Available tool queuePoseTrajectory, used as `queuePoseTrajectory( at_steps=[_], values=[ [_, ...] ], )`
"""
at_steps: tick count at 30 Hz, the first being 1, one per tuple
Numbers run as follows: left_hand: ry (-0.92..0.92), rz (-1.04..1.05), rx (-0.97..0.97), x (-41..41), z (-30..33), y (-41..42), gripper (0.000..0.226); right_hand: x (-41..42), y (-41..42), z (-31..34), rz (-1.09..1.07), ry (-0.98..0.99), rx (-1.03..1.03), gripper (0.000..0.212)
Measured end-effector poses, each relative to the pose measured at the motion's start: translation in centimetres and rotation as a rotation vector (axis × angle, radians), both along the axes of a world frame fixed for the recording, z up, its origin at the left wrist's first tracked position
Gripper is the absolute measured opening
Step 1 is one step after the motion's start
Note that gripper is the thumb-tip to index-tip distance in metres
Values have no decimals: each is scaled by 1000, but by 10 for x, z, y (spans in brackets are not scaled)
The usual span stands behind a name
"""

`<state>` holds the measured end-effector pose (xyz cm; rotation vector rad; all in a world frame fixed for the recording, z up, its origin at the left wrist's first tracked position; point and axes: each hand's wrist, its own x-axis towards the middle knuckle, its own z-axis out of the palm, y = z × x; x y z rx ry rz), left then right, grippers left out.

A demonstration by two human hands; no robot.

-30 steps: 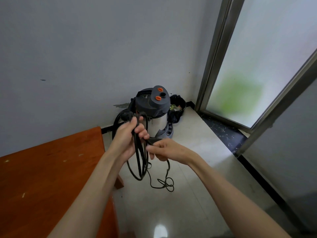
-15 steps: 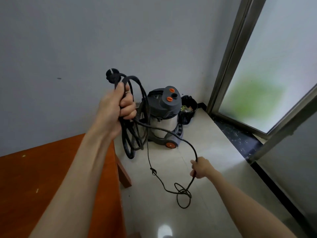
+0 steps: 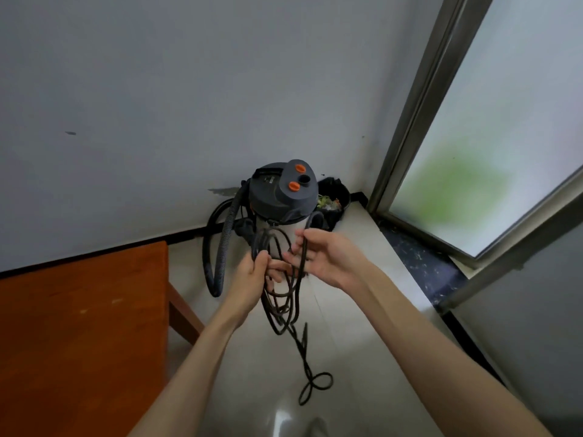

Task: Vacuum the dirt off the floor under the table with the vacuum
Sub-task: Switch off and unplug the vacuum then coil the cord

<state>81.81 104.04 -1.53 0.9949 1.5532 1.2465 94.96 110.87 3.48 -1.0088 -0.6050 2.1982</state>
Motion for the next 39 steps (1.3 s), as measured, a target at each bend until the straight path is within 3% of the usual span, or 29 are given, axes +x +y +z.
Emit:
queuePoseTrajectory(
  at_steps=[5, 9, 12, 15, 17, 19, 22, 25, 27, 30, 33, 36, 39],
  values=[
    [52, -49, -1, 27, 3, 23, 20, 9, 35, 3, -14, -46, -56, 11],
    [-73, -23, 38, 22, 12, 35, 23, 6, 56, 6, -57, -66, -73, 10],
    [-154, 15, 49, 19, 20, 48, 21, -3, 73, 8, -65, -5, -239, 8],
    [-66, -3, 47, 14, 18, 60, 21, -15, 95, 4, -96, -8, -313, 25],
    [-68, -27, 41, 6, 12, 71, 19, -25, 109, -2, -111, -6, -275, 20],
    [-143, -25, 20, -7, 9, 84, 20, -34, 122, -13, -89, -209, -73, 8],
    [-304, 1, 13, -35, 12, 104, 25, -42, 138, -46, -67, -864, 579, 24],
    [-443, -16, 26, -61, 18, 120, 28, -44, 149, -66, 40, -1211, 1051, 53],
    [-473, -74, 13, -77, 21, 132, 24, -54, 164, -65, 23, -1150, 1220, 49],
    [-455, -166, 2, -94, 26, 146, 22, -69, 180, -57, 74, -1008, 1292, 19],
    [-443, -176, -2, -105, 35, 159, 26, -79, 184, -63, 85, -1095, 1262, 22],
    [-490, -47, -1, -112, 47, 176, 27, -80, 181, -68, 102, -1125, 1289, 33],
    [-529, 67, 44, -121, 60, 195, 26, -83, 183, -65, 274, -1166, 1248, 33]
  ],
)
